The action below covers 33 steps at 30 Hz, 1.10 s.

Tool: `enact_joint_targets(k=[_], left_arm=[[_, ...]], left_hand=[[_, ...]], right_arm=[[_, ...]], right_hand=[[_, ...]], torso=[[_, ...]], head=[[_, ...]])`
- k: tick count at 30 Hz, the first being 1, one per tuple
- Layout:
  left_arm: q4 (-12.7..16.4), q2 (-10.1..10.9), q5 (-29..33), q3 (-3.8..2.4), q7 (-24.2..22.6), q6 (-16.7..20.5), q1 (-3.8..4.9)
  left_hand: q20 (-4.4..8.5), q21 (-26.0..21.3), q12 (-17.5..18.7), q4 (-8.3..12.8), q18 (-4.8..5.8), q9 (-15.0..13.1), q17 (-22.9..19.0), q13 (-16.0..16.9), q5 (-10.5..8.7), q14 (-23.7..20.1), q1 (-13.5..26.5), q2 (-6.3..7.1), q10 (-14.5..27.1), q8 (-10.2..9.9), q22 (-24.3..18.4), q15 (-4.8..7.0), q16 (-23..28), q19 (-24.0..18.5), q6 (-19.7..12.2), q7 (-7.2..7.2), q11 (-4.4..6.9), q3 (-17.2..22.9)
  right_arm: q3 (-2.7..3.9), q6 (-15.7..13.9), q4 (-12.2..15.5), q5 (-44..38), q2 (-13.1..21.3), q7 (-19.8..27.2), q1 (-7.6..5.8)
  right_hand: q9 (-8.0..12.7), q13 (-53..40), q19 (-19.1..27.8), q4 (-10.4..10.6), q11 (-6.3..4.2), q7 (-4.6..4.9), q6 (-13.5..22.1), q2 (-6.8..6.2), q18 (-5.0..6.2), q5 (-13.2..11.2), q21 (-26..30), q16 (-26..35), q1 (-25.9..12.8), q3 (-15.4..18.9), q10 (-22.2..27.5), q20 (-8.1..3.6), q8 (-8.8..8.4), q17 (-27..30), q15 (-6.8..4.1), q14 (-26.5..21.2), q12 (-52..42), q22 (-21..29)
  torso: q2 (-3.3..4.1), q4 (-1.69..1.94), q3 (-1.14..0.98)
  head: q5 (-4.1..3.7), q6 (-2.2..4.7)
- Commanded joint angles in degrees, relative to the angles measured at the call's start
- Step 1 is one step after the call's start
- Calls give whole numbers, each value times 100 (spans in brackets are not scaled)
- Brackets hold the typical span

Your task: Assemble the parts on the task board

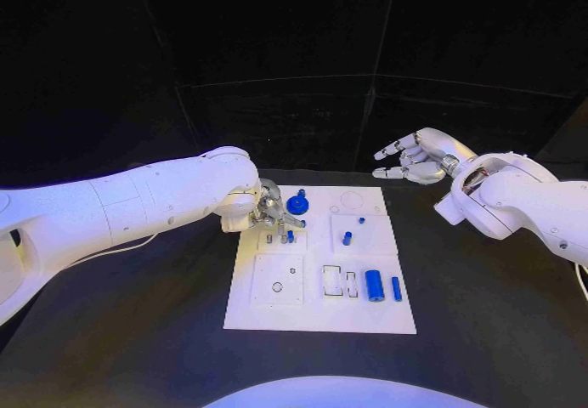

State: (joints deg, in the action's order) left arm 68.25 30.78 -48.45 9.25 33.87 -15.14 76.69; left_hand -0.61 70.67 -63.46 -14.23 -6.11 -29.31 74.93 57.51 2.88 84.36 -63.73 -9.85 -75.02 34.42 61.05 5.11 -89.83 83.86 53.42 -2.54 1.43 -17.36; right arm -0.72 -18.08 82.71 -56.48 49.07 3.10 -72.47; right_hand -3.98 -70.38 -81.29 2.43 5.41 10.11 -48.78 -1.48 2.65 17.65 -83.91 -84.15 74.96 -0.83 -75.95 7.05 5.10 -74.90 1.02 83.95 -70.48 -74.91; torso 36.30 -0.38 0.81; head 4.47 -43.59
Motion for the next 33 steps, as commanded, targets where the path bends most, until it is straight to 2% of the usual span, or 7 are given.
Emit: enact_joint_targets(k=[1, 15, 30, 33], left_arm=[[-50, -42, -71, 8, 64, -164, 10], [-223, -206, -86, 24, 86, -273, 1], [-283, -310, -88, 26, 116, -418, -3], [-296, -331, -88, 26, 134, -460, -3]], left_hand=[[-7, 18, -23, 35, 77, -22, 1507, -20, -9, 564, -82, -16, 55, 35, 9, 13, -17, 10, -51, -10, 11, -13], [-16, 31, -31, 100, 78, -119, 1507, -23, -7, 564, -206, -51, 77, 114, 31, 6, -17, -3, -130, -16, 4, 43], [-20, 31, -34, 142, 76, -170, 1507, -28, -7, 564, -272, -75, 89, 154, 32, 3, -17, -13, -171, -19, 2, 98], [-21, 33, -37, 159, 76, -186, 1507, -27, -7, 564, -292, -71, 92, 166, 37, 2, -17, -15, -184, -20, 0, 112]], right_arm=[[4, 34, -8, -25, -13, -7, -13], [4, 64, -50, -26, -66, -22, -13], [4, 97, -82, -33, -112, -22, -13], [4, 112, -88, -34, -119, -24, -13]], right_hand=[[-1, 5, 30, -3, -34, 12, -33, -10, 22, 17, 14, 36, 51, 36, 4, 10, 31, -333, -28, 345, -6, -370], [1, 15, 40, -3, -36, 10, -31, 3, 26, 59, 23, 40, 68, 41, 8, 7, 32, -329, -30, 344, 2, -356], [2, 14, 37, -2, -37, 9, -31, 10, 25, 70, 21, 41, 74, 41, 7, 7, 33, -329, -31, 345, 0, -359], [2, 14, 37, -2, -37, 9, -31, 10, 25, 71, 21, 41, 75, 41, 6, 7, 33, -329, -31, 345, 0, -359]], torso=[[8, 0, 2], [1, 6, 3], [3, 3, -2], [4, 11, 5]], head=[[5, -12], [-5, -45], [-6, -68], [-16, -70]])
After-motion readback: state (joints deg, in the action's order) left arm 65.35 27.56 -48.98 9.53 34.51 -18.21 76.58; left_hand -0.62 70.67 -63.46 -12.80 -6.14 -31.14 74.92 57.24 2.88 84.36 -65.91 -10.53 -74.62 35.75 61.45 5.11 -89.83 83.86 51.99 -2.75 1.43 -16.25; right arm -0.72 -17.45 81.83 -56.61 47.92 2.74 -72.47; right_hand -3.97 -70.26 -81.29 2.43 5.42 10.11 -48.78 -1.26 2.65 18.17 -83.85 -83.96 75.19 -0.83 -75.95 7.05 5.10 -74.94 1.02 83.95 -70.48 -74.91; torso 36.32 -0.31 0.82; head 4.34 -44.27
